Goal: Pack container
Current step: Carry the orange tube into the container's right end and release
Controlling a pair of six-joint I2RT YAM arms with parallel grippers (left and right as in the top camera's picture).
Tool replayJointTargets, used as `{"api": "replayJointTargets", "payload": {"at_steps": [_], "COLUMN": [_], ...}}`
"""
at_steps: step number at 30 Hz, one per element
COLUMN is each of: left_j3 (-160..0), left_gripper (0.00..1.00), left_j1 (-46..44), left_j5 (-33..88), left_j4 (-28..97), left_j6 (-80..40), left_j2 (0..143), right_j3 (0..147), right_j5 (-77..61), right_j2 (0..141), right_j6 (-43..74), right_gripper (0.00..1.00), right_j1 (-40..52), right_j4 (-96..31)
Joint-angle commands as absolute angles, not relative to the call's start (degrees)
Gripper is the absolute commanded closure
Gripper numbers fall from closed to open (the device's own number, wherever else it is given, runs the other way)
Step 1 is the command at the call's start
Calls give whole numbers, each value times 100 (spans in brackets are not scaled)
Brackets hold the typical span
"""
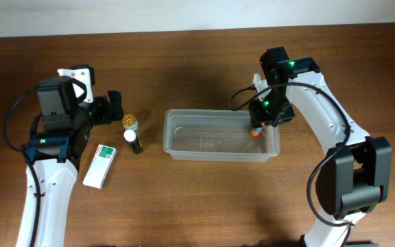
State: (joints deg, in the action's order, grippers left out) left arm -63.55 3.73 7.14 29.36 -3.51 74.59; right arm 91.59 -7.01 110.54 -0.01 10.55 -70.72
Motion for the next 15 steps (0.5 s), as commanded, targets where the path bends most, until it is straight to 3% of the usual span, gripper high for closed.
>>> {"api": "replayJointTargets", "payload": {"at_steps": [1, 4, 15], "left_j3": [-6499, -6499, -6499], "left_gripper": [1, 1, 1], "left_j1": [392, 392, 392], "left_j5": [814, 814, 812], "left_j4": [2915, 2904, 2858], "left_j6": [-298, -298, -298], "left_j2": [7452, 7452, 7452], "right_j3": [9150, 9207, 10860], "right_j5": [-620, -587, 268], "right_j2": [11085, 11039, 9966], "right_j6": [-19, -8, 414], "right_gripper": [34, 27, 18], "right_j1": [1087, 1087, 930], "right_j4": [-7150, -7277, -8337]}}
